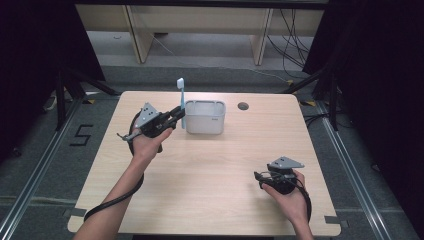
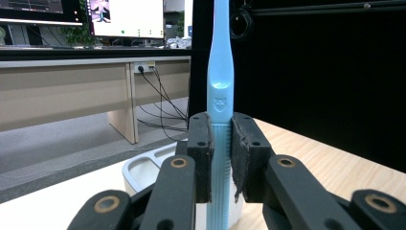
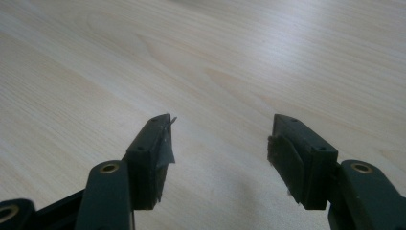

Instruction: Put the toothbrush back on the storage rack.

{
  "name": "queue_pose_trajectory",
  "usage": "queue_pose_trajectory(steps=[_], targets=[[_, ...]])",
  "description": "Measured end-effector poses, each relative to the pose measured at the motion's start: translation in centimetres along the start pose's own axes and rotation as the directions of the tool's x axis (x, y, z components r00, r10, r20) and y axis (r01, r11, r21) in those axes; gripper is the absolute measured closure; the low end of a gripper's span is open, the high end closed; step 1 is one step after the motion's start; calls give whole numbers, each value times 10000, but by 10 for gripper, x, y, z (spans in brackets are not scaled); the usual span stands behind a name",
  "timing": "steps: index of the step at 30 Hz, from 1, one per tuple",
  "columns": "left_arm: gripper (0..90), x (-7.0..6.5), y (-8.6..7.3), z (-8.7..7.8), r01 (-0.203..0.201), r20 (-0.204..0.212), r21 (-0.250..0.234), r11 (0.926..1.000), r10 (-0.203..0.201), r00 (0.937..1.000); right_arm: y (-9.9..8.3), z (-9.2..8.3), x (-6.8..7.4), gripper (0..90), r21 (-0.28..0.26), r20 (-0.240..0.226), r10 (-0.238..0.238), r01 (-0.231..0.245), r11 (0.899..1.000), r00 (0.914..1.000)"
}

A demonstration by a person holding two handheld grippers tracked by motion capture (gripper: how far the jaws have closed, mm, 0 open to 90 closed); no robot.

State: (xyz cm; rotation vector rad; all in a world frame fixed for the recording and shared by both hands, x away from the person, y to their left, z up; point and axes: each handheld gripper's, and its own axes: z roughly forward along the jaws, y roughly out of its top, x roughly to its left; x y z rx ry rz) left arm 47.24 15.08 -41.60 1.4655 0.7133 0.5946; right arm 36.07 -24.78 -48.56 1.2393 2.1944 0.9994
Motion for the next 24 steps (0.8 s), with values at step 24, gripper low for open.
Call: queue_pose_trajectory(steps=[24], targets=[[785,10,17,25,132,-94,-198,9997,-134,9999,-1,0,-3,407,-24,97,-179,179,9998,9998]])
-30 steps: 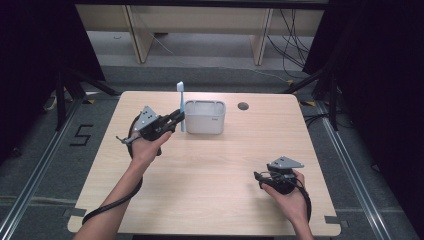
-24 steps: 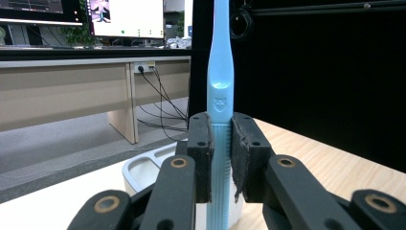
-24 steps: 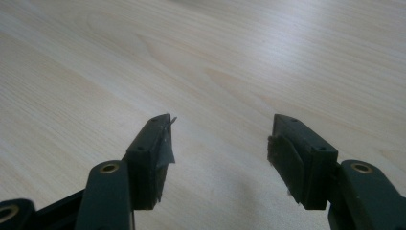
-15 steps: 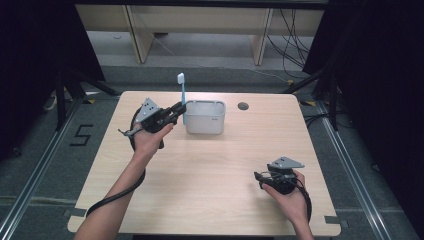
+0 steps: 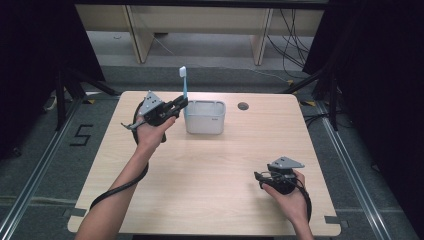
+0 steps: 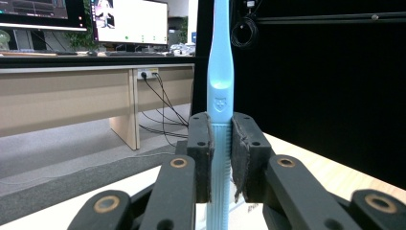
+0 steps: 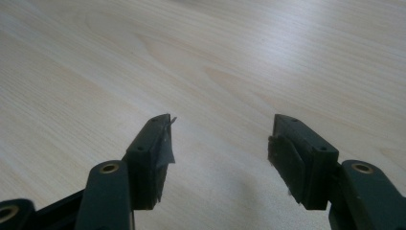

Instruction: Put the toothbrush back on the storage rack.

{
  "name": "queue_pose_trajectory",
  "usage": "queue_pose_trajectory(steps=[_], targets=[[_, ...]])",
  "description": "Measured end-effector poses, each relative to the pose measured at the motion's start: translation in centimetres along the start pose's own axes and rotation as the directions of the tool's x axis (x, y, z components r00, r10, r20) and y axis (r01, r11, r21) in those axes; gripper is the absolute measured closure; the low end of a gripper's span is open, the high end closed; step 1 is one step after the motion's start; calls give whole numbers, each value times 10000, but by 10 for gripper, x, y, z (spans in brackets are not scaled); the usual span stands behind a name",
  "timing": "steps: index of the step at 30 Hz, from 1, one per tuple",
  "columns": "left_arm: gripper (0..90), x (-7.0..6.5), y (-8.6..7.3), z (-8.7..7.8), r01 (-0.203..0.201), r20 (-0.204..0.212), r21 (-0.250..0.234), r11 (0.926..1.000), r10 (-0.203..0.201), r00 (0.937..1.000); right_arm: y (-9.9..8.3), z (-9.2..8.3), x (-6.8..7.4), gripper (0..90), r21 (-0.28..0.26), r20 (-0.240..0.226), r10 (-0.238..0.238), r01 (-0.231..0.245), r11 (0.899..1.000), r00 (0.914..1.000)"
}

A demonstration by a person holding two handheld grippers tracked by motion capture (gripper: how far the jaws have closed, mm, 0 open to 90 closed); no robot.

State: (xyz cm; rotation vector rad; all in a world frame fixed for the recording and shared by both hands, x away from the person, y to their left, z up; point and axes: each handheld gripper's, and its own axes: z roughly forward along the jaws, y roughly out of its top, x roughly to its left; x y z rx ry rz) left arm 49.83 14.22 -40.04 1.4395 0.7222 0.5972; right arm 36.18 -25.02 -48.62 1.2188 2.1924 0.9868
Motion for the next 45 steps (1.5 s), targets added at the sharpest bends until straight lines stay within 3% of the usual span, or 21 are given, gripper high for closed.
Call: queue_pose_trajectory(steps=[10,27,28,29,30,33,34,45], targets=[[785,7,2,14,-152,-204,6,9999,152,9997,-1,1,0,406,63,-160,163,-162,9998,9997],[785,20,-15,32,116,-834,172,9998,-102,9965,-2,1,-2,404,28,-70,56,-56,10000,10000],[785,20,-15,32,116,-834,172,9998,-102,9965,-2,1,0,404,-24,-71,273,-274,9996,9996],[785,20,-15,32,68,-861,209,9998,-49,9963,-2,1,0,404,-24,-71,273,-274,9996,9996],[785,20,-16,33,63,-874,186,9998,-46,9962,-2,0,-2,403,7,-36,-31,31,10000,10000],[785,21,-17,34,54,-916,198,9998,-35,9958,-2,0,-2,402,-6,0,39,-39,10000,10000],[785,22,-18,34,75,-923,201,9998,-57,9957,-1,-1,-1,402,60,-28,280,-280,9996,9996],[785,22,-22,37,11,-1021,232,9997,13,9948,-3,1,-2,401,61,-69,233,-233,9997,9997]])
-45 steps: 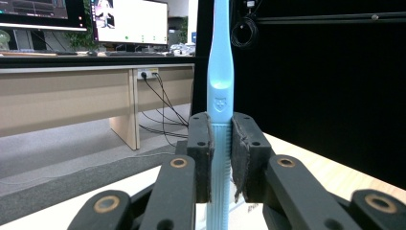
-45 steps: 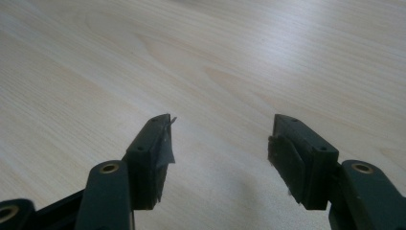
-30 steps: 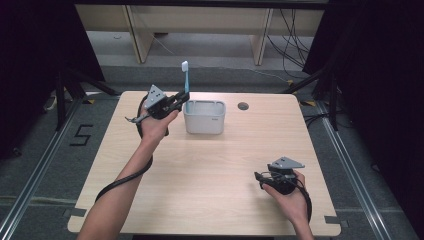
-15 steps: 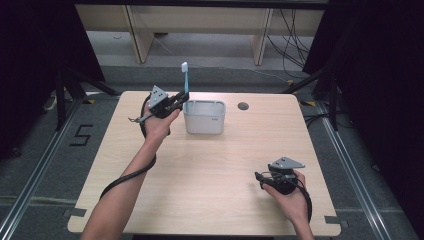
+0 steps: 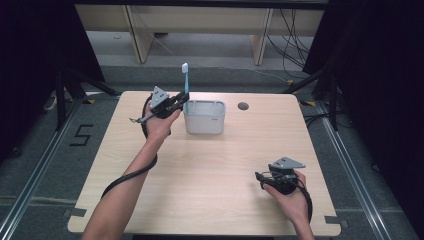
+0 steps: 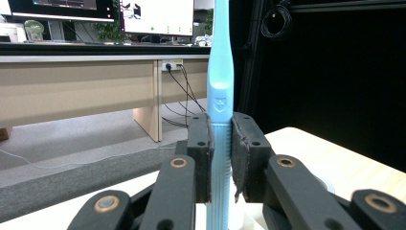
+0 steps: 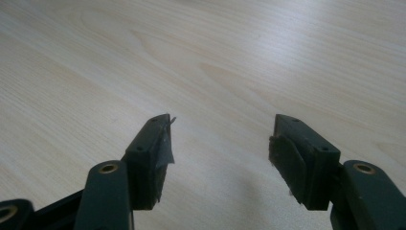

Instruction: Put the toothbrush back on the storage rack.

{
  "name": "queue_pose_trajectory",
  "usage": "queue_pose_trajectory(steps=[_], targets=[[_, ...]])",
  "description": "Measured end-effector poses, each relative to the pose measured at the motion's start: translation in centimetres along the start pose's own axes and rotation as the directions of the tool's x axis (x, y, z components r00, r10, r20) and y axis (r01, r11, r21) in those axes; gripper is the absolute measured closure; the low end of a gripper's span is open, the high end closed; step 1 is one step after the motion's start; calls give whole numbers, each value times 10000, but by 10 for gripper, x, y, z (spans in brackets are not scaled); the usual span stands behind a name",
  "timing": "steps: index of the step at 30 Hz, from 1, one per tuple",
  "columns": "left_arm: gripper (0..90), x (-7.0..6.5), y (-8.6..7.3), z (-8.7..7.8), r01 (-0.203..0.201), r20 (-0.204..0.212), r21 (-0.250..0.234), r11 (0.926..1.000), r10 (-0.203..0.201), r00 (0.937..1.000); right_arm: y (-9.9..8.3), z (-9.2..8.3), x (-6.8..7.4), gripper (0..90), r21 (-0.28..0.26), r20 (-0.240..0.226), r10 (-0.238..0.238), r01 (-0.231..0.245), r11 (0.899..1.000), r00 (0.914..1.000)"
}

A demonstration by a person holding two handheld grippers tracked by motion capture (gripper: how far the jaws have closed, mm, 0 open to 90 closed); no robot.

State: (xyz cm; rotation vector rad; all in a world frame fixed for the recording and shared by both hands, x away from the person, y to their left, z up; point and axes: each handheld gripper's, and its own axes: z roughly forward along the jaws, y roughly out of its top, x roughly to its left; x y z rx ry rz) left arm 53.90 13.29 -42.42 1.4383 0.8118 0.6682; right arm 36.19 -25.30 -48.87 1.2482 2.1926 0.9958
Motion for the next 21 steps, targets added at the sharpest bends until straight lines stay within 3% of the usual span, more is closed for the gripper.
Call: queue_pose_trajectory(steps=[15,17,20,21], targets=[[786,-1,-5,-2,-191,-107,258,9995,194,9998,-2,3,2,396,130,-37,44,-43,9999,10000],[786,-3,-7,-3,-285,-149,426,9987,291,9995,-2,5,0,395,170,-147,-288,291,9994,9995],[786,-3,-9,-3,-252,-172,535,9982,261,9995,-2,4,0,394,148,-204,-353,356,9993,9992],[785,-3,-9,-4,-235,-177,555,9982,245,9995,-2,2,2,394,254,-99,-53,56,9997,9999]])
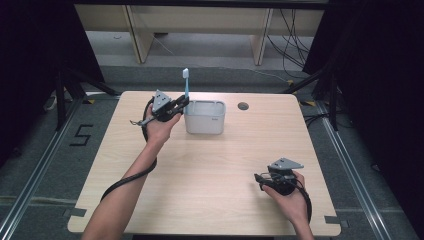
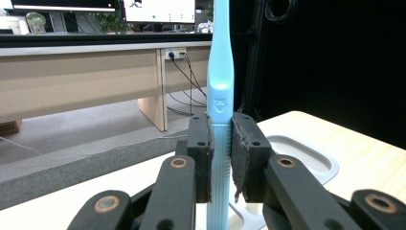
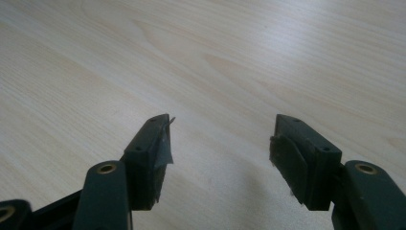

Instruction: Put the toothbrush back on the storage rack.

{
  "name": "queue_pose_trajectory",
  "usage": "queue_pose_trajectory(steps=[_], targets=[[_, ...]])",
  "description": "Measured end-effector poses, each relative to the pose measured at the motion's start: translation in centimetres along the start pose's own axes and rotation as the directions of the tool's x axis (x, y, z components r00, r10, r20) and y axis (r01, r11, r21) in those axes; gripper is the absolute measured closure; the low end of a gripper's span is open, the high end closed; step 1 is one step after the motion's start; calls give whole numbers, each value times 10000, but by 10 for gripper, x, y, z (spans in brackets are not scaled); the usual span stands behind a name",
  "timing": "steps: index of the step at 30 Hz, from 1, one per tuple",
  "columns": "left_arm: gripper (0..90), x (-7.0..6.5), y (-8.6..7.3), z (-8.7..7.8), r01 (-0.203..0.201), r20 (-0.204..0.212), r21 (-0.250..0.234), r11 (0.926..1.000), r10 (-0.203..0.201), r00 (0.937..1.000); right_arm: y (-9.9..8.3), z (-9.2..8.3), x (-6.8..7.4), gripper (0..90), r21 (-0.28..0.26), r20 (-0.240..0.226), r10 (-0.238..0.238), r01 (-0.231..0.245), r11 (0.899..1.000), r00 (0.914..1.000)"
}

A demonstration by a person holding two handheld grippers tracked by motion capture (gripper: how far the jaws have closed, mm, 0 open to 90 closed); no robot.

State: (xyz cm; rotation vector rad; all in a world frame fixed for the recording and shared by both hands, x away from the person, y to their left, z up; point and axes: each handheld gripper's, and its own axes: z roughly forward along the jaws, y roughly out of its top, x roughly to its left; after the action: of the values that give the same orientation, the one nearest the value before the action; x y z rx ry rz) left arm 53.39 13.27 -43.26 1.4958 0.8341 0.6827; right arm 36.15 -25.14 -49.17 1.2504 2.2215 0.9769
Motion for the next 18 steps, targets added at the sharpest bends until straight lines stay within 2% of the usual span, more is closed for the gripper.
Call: queue_pose_trajectory(steps=[1,2,5,6,7,13,14,18], targets=[[785,0,0,0,7,-18,13,10000,-7,10000,0,-1,0,394,43,39,73,-73,10000,10000],[785,0,0,-1,8,-40,36,10000,-8,10000,0,0,-1,394,-33,50,-123,123,9999,9999],[785,0,-2,-1,37,-114,164,9999,-36,9999,1,-2,0,394,-65,66,102,-101,9999,9999],[785,0,-3,-1,37,-145,238,9997,-33,9999,0,-1,-1,394,-85,-41,67,-67,9999,10000],[785,0,-3,-1,37,-145,238,9997,-33,9999,0,-1,-2,394,-133,76,-52,53,9999,10000],[784,1,-10,0,120,-264,453,9989,-108,9996,1,-2,-2,394,-190,98,-127,129,9997,9999],[784,1,-10,0,119,-266,468,9988,-107,9996,1,-3,-1,394,-113,94,54,-53,9999,9999],[784,0,-12,0,195,-287,531,9984,-180,9994,1,-3,-1,394,-116,81,47,-46,9999,10000]])
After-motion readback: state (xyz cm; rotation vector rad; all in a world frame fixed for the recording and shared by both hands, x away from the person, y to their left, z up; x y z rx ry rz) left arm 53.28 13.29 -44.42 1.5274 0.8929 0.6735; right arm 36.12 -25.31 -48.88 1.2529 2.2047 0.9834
